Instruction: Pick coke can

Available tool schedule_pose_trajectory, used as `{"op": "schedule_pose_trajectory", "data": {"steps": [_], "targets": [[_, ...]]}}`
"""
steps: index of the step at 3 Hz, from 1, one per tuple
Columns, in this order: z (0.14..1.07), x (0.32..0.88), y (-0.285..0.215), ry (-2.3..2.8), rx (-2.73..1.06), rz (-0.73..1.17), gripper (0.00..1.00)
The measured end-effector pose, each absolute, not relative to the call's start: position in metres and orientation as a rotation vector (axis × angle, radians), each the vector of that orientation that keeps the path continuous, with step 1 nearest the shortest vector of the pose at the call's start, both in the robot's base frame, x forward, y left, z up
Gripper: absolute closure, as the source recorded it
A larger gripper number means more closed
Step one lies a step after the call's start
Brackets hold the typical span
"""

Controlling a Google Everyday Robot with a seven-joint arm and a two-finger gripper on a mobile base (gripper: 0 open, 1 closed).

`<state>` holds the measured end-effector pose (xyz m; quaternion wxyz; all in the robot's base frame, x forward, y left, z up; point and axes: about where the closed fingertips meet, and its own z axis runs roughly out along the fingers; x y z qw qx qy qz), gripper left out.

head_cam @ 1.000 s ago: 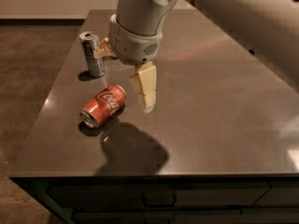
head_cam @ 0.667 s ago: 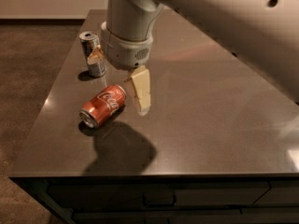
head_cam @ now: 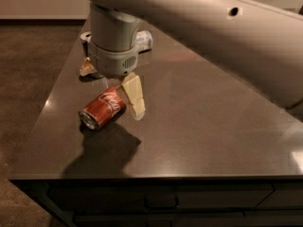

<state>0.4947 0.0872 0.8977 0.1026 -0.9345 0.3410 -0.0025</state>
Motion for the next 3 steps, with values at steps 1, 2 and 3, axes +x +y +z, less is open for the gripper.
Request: {"op": "schedule_pose_trajectory", "data": {"steps": [1, 2, 3], "targets": [[0.888, 0.499, 0.094, 0.995, -2.793, -0.033, 0.00], [0.879, 0.504, 0.099, 0.986, -2.817, -0.068, 0.00], [0.870, 0.507, 0.103, 0.975, -2.843, -0.105, 0.00]]}}
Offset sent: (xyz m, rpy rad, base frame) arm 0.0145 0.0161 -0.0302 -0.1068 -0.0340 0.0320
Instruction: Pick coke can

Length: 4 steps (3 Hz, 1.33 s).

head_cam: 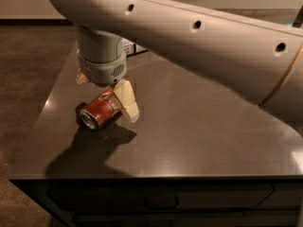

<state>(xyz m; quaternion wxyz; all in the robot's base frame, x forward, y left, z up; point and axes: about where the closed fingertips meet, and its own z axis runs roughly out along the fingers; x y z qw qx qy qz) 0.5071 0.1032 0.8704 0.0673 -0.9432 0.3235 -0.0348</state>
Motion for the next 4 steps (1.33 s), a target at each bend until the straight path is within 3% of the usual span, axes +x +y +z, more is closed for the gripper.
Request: {"op": "schedule_pose_trajectory", "data": {"steps": [1, 2, 4], "targets": [[0.865, 0.509, 0.107, 0.963, -2.862, -0.136, 0.00], [0.860, 0.512, 0.109, 0.962, -2.883, -0.152, 0.16], [0.862, 0.520, 0.102, 0.969, -2.898, -0.166, 0.63]]}}
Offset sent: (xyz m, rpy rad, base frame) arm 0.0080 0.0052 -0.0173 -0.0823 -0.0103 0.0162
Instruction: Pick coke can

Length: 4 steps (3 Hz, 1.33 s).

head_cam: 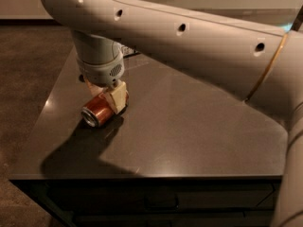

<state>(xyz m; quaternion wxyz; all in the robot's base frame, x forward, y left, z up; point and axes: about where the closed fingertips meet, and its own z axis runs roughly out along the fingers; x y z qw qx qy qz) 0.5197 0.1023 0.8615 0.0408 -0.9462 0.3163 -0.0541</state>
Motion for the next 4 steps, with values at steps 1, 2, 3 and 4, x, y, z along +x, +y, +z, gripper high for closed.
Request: {"op": "schedule_pose_trajectory", "data": {"steps": [1, 2, 3, 4], "targets": [[0.876, 0.524, 0.095, 0.976, -2.875, -0.148, 0.85], [0.905, 0.529, 0.085, 0.985, -2.829, -0.115, 1.00], [0.934, 0.531, 0.074, 0.977, -2.784, -0.093, 1.00], [0.960, 0.536, 0.066, 0.964, -2.741, -0.083, 1.00]]}}
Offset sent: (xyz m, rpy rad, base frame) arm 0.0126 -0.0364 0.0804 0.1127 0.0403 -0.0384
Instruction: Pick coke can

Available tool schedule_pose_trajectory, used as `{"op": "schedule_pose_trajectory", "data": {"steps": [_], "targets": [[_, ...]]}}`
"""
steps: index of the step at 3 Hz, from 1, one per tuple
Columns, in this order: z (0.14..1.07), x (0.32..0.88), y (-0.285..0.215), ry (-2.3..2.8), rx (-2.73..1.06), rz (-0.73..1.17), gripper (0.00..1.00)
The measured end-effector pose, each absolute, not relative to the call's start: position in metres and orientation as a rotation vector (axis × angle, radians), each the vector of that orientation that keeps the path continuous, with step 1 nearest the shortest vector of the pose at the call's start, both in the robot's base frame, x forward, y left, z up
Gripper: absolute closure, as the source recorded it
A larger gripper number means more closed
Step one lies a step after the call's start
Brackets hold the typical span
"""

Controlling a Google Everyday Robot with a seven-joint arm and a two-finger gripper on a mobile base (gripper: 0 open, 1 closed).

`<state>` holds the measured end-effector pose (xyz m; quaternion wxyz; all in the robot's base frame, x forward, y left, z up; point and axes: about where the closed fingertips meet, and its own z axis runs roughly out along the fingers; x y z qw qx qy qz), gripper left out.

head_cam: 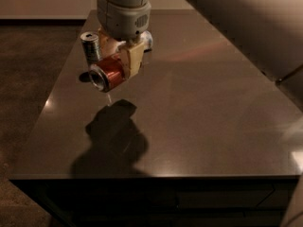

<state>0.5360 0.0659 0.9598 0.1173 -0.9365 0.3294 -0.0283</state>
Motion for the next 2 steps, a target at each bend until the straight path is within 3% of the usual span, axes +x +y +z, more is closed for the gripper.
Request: {"op": "schedule_pose_trajectory", "data": {"steps": [2], "targets": [[0.9934, 0.5554, 0.0633, 0.959, -2.641, -0.100, 1.00]]}}
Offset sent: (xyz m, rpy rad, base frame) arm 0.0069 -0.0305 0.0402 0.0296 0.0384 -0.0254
